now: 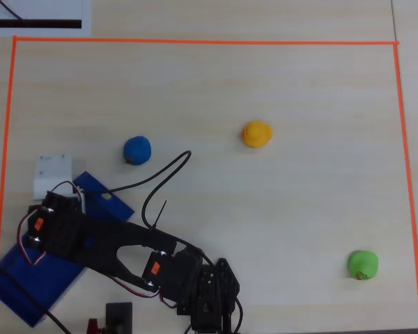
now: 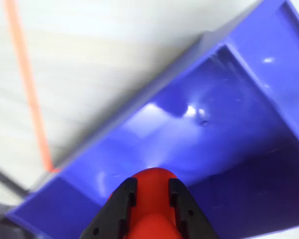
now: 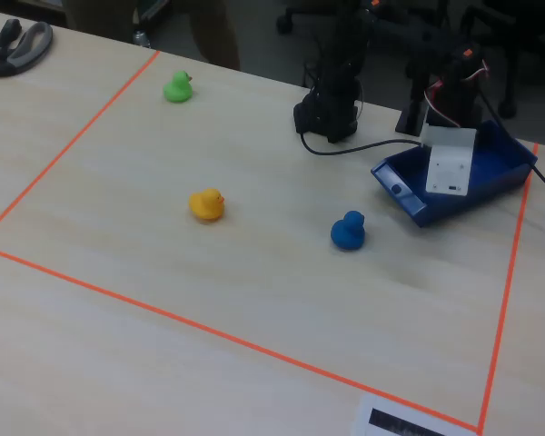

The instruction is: Grasp red duck and put it into box.

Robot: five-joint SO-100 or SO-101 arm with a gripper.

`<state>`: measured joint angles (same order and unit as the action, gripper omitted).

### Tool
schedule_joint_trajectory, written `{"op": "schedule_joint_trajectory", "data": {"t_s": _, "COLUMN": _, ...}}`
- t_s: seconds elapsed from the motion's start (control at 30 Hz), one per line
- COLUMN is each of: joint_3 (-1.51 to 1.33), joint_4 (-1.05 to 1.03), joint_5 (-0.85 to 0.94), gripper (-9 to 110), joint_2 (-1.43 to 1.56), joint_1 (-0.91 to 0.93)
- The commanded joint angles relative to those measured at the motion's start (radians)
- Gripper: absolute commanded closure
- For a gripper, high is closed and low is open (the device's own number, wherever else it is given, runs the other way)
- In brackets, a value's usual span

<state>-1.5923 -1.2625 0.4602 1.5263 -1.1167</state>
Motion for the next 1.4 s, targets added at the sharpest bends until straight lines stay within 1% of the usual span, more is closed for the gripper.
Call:
{"op": "schedule_joint_trajectory", "data": {"t_s": 0.0, "joint_3": -0.006, "joint_4": 0.009, "joint_5": 0.054, "gripper": 78, "joint_2": 0.06, "joint_1": 0.006}}
{"op": "schedule_joint_trajectory", "data": {"t_s": 0.07, "joint_3": -0.006, "joint_4": -0.012, "joint_5": 0.078, "gripper": 70, "joint_2": 0.066, "joint_1": 0.025}}
{"op": "schedule_joint_trajectory", "data": {"t_s": 0.13, "joint_3": -0.008, "joint_4": -0.031, "joint_5": 0.104, "gripper": 65, "joint_2": 0.089, "joint_1": 0.052}}
{"op": "schedule_joint_trajectory", "data": {"t_s": 0.17, "joint_3": -0.014, "joint_4": -0.038, "joint_5": 0.115, "gripper": 64, "joint_2": 0.112, "joint_1": 0.069}}
{"op": "schedule_joint_trajectory", "data": {"t_s": 0.23, "joint_3": -0.028, "joint_4": -0.046, "joint_5": 0.138, "gripper": 70, "joint_2": 0.178, "joint_1": 0.118}}
{"op": "schedule_joint_trajectory", "data": {"t_s": 0.27, "joint_3": -0.031, "joint_4": -0.049, "joint_5": 0.147, "gripper": 74, "joint_2": 0.221, "joint_1": 0.155}}
{"op": "schedule_joint_trajectory", "data": {"t_s": 0.4, "joint_3": -0.031, "joint_4": -0.058, "joint_5": 0.221, "gripper": 101, "joint_2": 0.408, "joint_1": 0.368}}
{"op": "schedule_joint_trajectory", "data": {"t_s": 0.53, "joint_3": -0.167, "joint_4": 0.026, "joint_5": 0.397, "gripper": 101, "joint_2": 0.667, "joint_1": 0.594}}
{"op": "schedule_joint_trajectory", "data": {"t_s": 0.67, "joint_3": -0.365, "joint_4": 0.089, "joint_5": 0.486, "gripper": 101, "joint_2": 0.93, "joint_1": 0.773}}
{"op": "schedule_joint_trajectory", "data": {"t_s": 0.87, "joint_3": -0.755, "joint_4": 0.222, "joint_5": 0.649, "gripper": 101, "joint_2": 1.304, "joint_1": 1.011}}
{"op": "schedule_joint_trajectory", "data": {"t_s": 1.13, "joint_3": -1.18, "joint_4": 0.245, "joint_5": 0.687, "gripper": 101, "joint_2": 1.672, "joint_1": 1.115}}
{"op": "schedule_joint_trajectory", "data": {"t_s": 1.37, "joint_3": -1.428, "joint_4": 0.276, "joint_5": 0.718, "gripper": 101, "joint_2": 1.784, "joint_1": 1.138}}
